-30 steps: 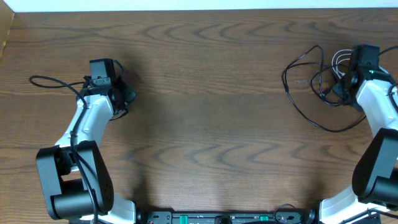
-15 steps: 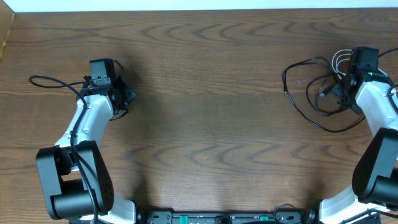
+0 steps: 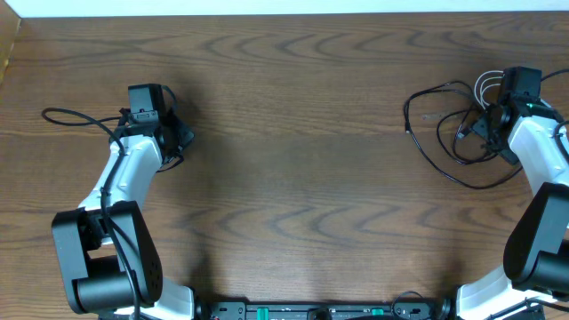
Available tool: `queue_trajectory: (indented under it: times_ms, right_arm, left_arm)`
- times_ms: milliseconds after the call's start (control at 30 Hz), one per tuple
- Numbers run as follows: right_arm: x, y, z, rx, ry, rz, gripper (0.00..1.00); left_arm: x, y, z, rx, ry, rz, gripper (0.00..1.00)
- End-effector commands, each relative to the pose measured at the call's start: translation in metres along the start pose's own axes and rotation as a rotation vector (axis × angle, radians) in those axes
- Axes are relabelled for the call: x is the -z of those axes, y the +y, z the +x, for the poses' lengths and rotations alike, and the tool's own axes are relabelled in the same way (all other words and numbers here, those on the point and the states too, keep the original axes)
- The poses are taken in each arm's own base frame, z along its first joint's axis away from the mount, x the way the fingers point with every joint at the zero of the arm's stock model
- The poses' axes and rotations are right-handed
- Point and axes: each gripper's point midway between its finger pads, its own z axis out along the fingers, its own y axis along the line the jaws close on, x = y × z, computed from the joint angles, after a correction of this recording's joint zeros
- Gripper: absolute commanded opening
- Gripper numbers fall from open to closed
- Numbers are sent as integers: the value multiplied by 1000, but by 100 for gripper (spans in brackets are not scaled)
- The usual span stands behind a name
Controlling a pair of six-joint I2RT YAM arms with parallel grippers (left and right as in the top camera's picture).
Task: Untangle cables
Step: 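Lower the black cables beside the white coil and open the right gripper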
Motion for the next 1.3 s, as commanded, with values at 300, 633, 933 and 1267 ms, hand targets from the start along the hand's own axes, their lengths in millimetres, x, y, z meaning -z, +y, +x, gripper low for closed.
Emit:
queue_trajectory:
  times_ms: [300,633,933,1267]
  right_arm:
    - [6,7,4,-10,28,-63,99]
    - [12,8,-55,34,-239,-19,99]
    - [50,111,-72,184,-307,-567,99]
    - [30,96,-46,302,-246,-416,81]
  left_arm:
    - [0,3,2,-5,4,-10,24]
    - [0,3,2,-5,4,-9,25]
    - [0,3,3,-5,6,-11,25]
    - [0,3,3,-5,7,-11,24]
